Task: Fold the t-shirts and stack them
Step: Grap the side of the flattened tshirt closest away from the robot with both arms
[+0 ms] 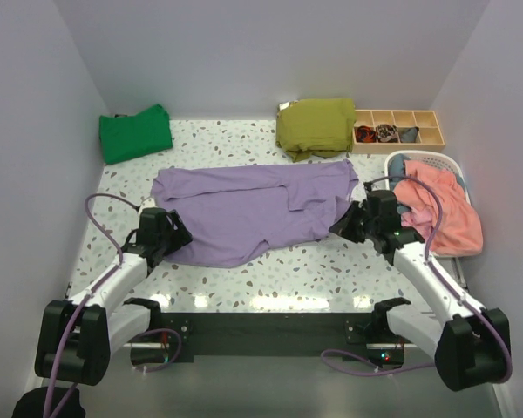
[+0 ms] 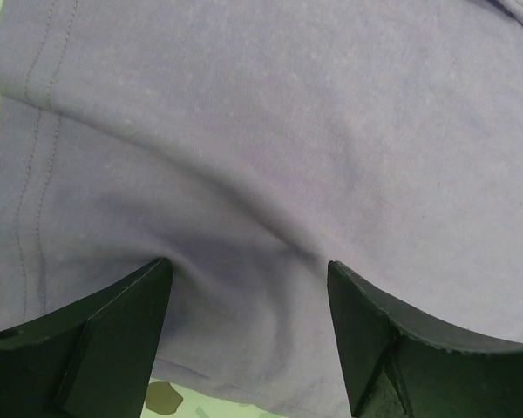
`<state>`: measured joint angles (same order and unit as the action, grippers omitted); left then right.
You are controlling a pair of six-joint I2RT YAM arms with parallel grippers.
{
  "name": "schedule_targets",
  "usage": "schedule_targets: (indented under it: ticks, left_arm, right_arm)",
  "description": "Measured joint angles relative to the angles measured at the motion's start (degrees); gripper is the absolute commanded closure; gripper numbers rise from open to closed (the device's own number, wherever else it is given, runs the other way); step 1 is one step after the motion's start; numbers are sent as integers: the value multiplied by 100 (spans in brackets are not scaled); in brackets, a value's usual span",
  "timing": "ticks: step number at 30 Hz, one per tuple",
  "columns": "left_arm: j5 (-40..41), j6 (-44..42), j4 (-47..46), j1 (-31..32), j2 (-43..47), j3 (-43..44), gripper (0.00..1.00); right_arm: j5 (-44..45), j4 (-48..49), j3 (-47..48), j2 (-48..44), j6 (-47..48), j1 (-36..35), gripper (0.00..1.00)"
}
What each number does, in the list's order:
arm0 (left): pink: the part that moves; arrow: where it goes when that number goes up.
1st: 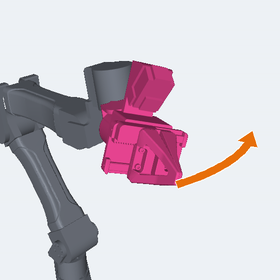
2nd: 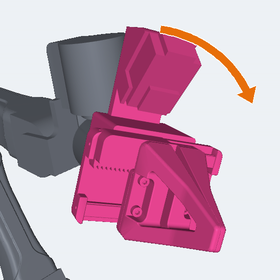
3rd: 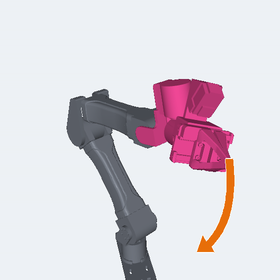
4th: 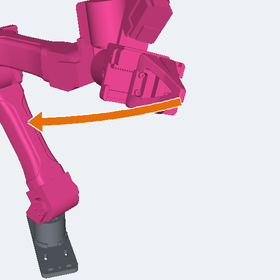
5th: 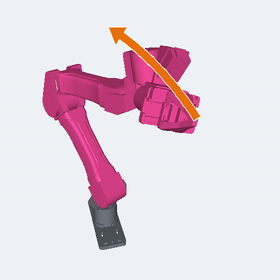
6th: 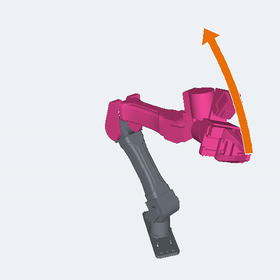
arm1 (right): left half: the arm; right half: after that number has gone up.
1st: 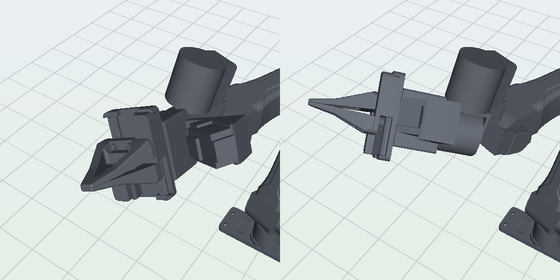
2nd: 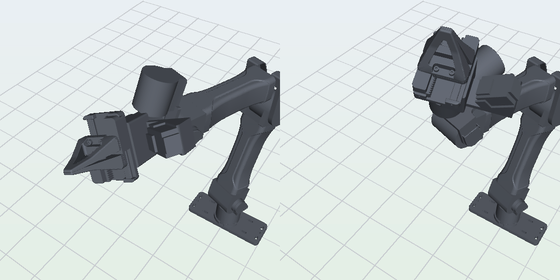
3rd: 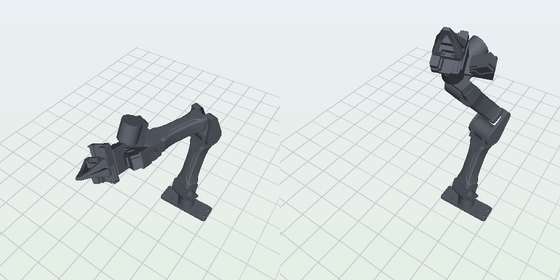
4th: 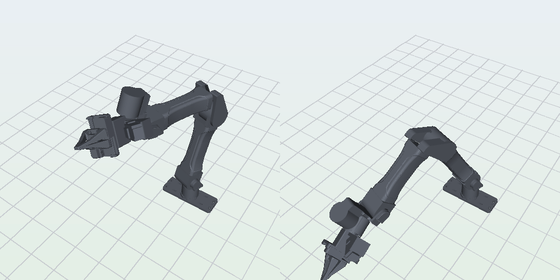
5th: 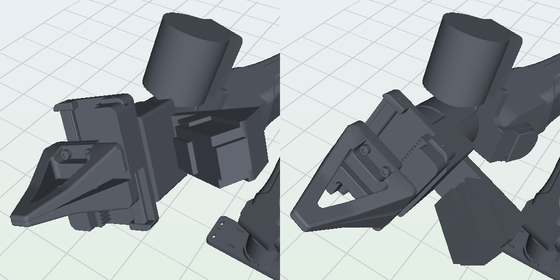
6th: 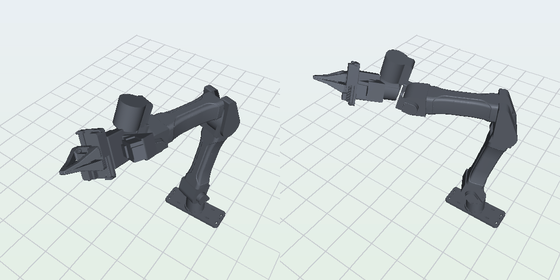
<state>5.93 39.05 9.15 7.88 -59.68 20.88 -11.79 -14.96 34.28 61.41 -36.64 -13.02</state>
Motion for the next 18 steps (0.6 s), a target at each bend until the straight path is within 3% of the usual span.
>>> schedule_targets:
  ticks: [14, 18]
  left_arm:
    - [-79, -251, 354, 0, 79, 151, 22]
    - [-72, -293, 629, 0, 387, 337, 20]
  right_arm:
    - [-297, -2907, 44, -2520, -439, -7, 100]
    - [-223, -3438, 50, -2909, -498, -7, 92]
